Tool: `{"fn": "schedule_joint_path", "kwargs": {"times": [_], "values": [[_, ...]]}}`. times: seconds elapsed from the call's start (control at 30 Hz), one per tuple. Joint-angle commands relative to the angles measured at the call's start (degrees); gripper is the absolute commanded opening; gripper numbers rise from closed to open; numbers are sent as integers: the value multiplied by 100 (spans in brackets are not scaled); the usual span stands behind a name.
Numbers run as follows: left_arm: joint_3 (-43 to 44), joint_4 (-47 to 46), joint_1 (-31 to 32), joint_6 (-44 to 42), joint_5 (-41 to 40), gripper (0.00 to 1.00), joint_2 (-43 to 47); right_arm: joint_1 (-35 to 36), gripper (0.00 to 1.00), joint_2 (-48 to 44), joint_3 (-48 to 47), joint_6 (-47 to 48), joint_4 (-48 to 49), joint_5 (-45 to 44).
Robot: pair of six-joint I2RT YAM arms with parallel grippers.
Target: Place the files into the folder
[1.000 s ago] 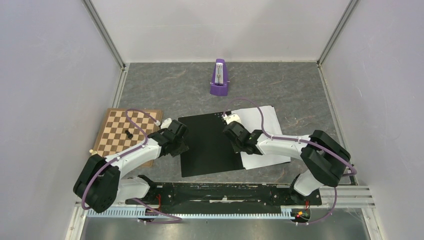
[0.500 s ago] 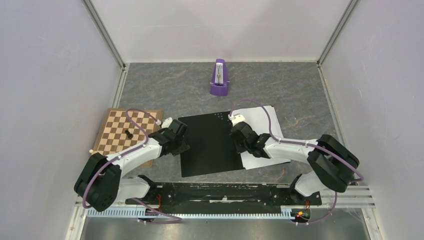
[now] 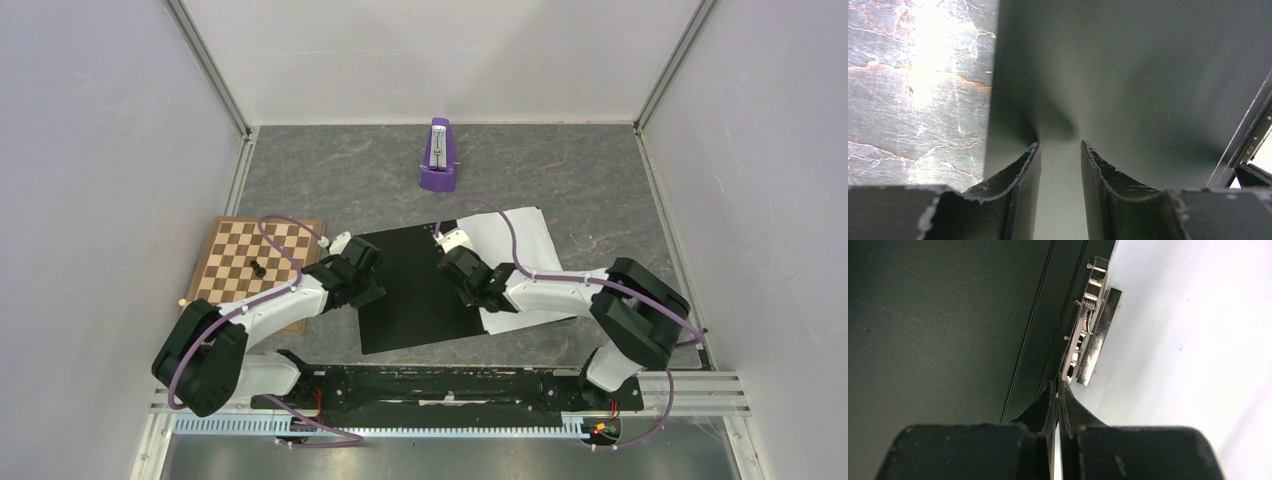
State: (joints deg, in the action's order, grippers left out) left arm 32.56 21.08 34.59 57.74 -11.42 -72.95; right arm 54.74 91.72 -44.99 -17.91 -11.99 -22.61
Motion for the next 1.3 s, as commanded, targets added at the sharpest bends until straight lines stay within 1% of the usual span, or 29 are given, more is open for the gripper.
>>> {"fn": "schedule_joint_path", "kwargs": {"times": [0.0,0.2,0.33,0.47,0.57,0.77,0.83,0.93,1.03,1.13,1.27], "values": [[-101,47,41,186,83,42,-143,122,0,1010,-66,96,-559,906],[-118,-8,61,168,104,41,-183,160,0,1744,-886,524,-1275,1036],[-128,-25,65,162,131,41,-174,186,0,2120,-1175,705,-1581,1346],[-129,-65,66,150,135,41,-197,234,0,2469,-1411,800,-1923,1295],[-120,-101,73,142,164,41,-228,230,0,2334,-1390,715,-1863,1246],[-61,-104,71,52,175,41,-264,205,0,1455,-1671,522,-1790,1175],[-15,-82,70,-2,199,42,-274,159,3,1210,-1866,462,-1799,1135],[97,-29,66,-123,237,42,-237,70,10,929,-2140,322,-1791,979],[251,53,59,-257,228,43,-170,-25,22,728,-2341,191,-1724,790],[483,202,58,-434,227,45,-125,-150,29,612,-2409,37,-1685,524],[735,390,61,-616,162,45,-44,-272,30,561,-2370,-63,-1666,238]]}}
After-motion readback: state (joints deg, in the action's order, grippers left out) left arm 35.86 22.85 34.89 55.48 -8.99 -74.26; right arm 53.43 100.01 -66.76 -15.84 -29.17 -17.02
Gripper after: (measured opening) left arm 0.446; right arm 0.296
